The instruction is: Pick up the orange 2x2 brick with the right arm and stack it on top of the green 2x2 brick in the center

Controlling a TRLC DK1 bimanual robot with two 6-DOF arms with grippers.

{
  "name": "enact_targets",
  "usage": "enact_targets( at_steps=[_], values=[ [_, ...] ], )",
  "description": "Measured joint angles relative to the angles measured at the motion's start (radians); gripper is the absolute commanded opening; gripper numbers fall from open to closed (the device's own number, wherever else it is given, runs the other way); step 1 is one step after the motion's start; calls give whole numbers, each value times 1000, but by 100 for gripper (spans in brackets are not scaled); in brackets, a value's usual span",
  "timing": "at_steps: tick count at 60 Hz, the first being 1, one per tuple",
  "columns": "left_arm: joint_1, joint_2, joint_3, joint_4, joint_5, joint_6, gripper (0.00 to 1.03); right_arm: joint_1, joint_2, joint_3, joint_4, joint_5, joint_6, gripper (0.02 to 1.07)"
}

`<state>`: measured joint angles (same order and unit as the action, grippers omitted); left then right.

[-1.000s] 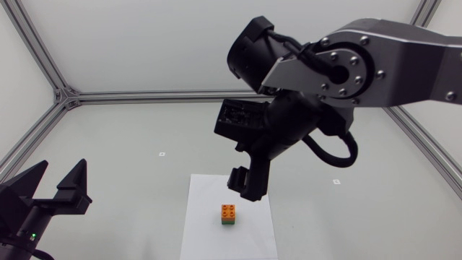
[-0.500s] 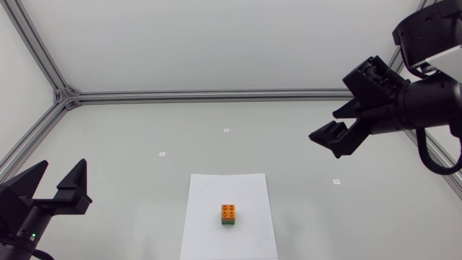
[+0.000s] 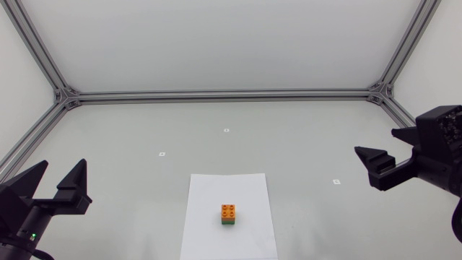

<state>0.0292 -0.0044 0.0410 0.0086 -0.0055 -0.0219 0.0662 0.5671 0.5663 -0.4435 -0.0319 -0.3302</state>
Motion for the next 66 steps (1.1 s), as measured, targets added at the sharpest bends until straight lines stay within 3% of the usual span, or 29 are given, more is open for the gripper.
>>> enact_targets(
  at_steps=[53,66],
  values=[
    [0,0,0,0,0,0,99,-56,-538,-525,418,28,287,103],
    [0,0,0,0,0,0,99,-61,-562,-542,426,30,305,103]
  ],
)
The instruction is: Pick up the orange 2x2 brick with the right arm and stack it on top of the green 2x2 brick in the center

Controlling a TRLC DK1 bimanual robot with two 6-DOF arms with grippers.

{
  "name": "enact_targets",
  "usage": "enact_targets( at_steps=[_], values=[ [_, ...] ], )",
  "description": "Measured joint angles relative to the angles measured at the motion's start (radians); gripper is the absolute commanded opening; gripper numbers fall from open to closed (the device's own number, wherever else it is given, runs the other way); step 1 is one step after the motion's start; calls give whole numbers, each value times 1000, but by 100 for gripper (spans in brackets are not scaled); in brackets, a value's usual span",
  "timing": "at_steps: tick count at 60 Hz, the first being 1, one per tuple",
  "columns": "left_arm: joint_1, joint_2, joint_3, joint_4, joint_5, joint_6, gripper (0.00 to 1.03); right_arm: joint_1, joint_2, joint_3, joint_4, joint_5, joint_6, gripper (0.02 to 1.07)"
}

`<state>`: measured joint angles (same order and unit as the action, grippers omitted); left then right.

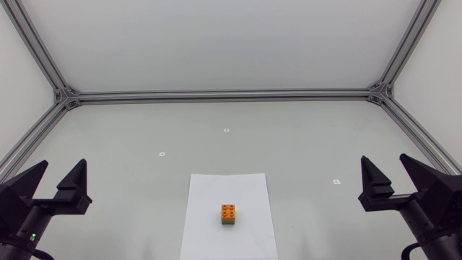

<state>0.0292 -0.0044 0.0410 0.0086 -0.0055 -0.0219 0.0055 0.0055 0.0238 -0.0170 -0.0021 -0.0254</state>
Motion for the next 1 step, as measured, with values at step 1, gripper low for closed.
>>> enact_targets(
  at_steps=[1],
  values=[
    [0,0,0,0,0,0,99,0,0,0,0,0,0,103]
  ],
)
